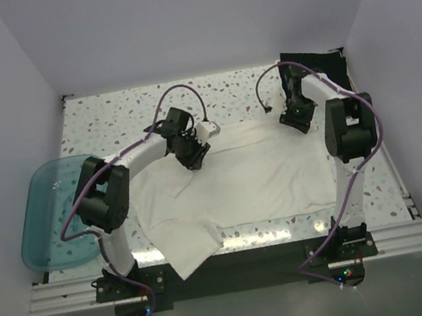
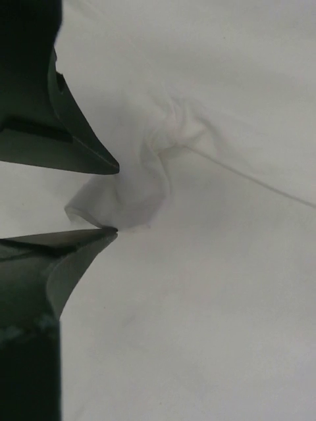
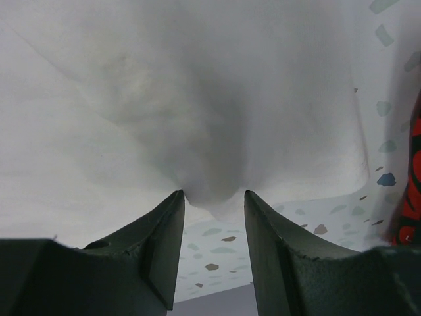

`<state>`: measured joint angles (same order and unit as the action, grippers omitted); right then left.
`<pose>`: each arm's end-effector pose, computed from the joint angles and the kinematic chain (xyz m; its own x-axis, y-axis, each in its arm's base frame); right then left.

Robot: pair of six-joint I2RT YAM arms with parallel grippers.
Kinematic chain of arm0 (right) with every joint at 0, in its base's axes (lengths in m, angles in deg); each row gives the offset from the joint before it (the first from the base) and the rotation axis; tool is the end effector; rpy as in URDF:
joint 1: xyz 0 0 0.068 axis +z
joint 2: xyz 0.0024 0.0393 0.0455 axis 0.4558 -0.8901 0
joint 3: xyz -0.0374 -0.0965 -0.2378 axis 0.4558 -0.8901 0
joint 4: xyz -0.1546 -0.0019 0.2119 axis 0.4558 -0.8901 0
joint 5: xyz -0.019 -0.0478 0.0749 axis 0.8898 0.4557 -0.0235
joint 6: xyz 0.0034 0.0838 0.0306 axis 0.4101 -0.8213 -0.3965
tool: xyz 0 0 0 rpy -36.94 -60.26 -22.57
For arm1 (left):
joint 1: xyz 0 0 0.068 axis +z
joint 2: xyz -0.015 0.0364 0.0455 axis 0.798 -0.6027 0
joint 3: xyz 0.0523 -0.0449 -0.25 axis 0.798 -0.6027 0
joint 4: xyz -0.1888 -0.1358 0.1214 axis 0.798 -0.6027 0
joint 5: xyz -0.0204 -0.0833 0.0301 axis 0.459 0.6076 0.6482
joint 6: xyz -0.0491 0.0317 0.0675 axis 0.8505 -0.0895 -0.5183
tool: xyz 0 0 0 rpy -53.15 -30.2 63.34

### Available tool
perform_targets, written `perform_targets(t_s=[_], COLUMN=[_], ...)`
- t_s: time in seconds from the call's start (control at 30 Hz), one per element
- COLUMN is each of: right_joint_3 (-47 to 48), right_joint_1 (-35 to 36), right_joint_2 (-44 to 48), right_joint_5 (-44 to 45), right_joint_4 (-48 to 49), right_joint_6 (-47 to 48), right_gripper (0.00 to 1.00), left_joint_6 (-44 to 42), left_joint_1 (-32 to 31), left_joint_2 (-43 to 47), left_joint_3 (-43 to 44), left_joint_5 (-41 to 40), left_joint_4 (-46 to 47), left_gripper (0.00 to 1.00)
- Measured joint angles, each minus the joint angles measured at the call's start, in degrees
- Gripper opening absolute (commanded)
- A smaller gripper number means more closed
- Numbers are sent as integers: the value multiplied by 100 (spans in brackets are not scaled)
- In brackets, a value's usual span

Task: Fold and stack the t-shirts
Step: Fold the tshirt

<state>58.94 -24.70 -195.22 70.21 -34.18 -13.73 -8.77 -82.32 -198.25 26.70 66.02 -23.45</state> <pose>0.4252 0.0129 0.1134 -0.4841 -0.8747 -0.0211 -0.8629 0.4813 -0.1539 0.3394 -0.2207 0.1273 -0.5102 0.6943 -0.5076 0.8378 0.5347 -0.1106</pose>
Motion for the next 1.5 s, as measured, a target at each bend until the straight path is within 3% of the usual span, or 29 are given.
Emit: perform_targets(t_s=[0.03, 0.17, 0.23, 0.5, 0.87, 1.27, 1.5], right_joint_3=[-24, -46, -50, -101, -94, -308, -479], right_joint_1=[-13, -57, -72, -164, -199, -199, -199], right_joint_2=[0, 0, 0, 0, 0, 466, 577], right_joint_5=[4, 33, 44, 63, 129, 127, 127], right_joint_4=[42, 76, 101, 146, 160, 101, 105], right_joint_6=[44, 116, 160, 345, 540, 643, 664], right_gripper=[43, 43, 43, 39, 0, 0, 0], left_joint_6=[7, 74, 92, 146, 162, -11, -70], left_joint_1=[0, 0, 0, 55, 271, 501, 498], left_joint_2=[0, 0, 0, 146, 549, 1405, 1464], left_joint_3=[0, 11, 11, 11, 2, -424, -640], left_joint_5=[-52, -249, -295, -354, -284, -151, -28], left_joint_4=[22, 149, 184, 195, 173, -101, -184], left_gripper=[27, 4, 0, 0, 0, 0, 0])
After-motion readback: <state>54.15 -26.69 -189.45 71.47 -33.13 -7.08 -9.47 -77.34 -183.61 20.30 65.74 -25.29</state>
